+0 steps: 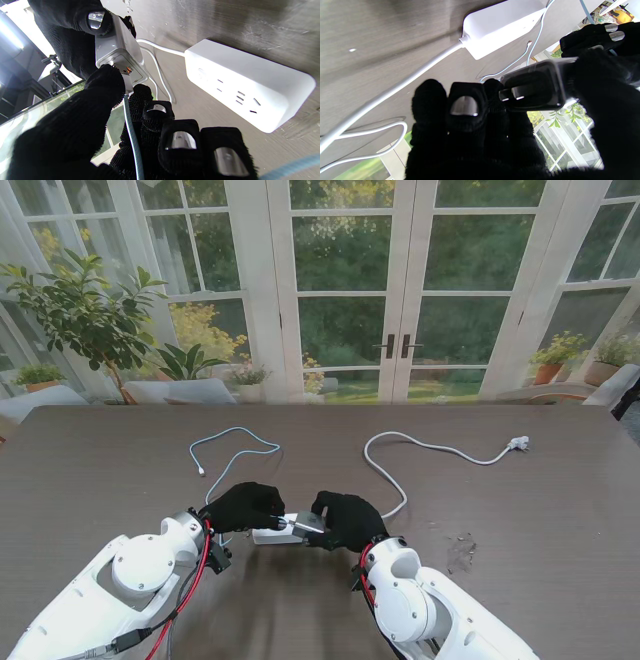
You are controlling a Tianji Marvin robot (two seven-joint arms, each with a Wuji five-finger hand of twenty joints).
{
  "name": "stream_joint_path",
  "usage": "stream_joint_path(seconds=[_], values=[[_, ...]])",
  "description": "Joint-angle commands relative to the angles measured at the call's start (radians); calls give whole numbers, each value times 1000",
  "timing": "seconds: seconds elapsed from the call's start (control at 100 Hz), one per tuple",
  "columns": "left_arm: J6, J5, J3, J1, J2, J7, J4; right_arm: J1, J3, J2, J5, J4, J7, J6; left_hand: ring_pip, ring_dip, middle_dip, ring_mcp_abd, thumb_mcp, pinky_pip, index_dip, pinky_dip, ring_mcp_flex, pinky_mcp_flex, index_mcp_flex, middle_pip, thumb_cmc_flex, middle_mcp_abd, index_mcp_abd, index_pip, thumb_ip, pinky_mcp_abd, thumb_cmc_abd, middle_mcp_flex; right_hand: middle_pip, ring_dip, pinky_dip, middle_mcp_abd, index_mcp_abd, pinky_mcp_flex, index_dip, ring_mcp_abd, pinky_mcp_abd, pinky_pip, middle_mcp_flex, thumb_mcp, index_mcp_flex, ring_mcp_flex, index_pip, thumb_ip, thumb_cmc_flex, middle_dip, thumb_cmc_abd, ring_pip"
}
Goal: Set up the charging station
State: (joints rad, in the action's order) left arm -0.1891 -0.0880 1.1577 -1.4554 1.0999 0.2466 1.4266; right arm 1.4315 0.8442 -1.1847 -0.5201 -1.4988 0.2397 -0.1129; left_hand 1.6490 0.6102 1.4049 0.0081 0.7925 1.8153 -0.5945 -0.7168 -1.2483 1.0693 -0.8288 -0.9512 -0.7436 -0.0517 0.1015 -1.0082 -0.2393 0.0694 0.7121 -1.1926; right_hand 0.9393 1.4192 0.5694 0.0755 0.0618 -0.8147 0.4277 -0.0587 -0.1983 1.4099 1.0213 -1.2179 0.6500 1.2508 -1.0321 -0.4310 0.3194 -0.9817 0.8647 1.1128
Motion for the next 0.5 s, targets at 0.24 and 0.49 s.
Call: stream_joint_path(seconds=[0.24, 0.49], values=[[-22, -9, -14, 1, 15, -36, -11, -7, 2, -5, 36, 13, -29, 80, 30, 9, 14, -114, 36, 279, -9, -10, -27, 41, -72, 27, -35, -36, -34, -93, 28, -147, -31, -33, 71, -745, 16, -69, -151, -10, 65, 1, -3, 55, 54, -165, 48, 33, -375, 67, 129, -10, -121, 28], [-29, -16, -16, -9, 19, -58, -8, -9, 1, -5, 47, 22, -35, 95, 31, 9, 16, -112, 41, 279, -7, -8, -27, 41, -77, 28, -34, -37, -32, -94, 26, -148, -26, -40, 70, -744, 16, -70, -154, -10, 65, 4, -2, 54, 54, -168, 47, 35, -376, 67, 129, -9, -119, 28]])
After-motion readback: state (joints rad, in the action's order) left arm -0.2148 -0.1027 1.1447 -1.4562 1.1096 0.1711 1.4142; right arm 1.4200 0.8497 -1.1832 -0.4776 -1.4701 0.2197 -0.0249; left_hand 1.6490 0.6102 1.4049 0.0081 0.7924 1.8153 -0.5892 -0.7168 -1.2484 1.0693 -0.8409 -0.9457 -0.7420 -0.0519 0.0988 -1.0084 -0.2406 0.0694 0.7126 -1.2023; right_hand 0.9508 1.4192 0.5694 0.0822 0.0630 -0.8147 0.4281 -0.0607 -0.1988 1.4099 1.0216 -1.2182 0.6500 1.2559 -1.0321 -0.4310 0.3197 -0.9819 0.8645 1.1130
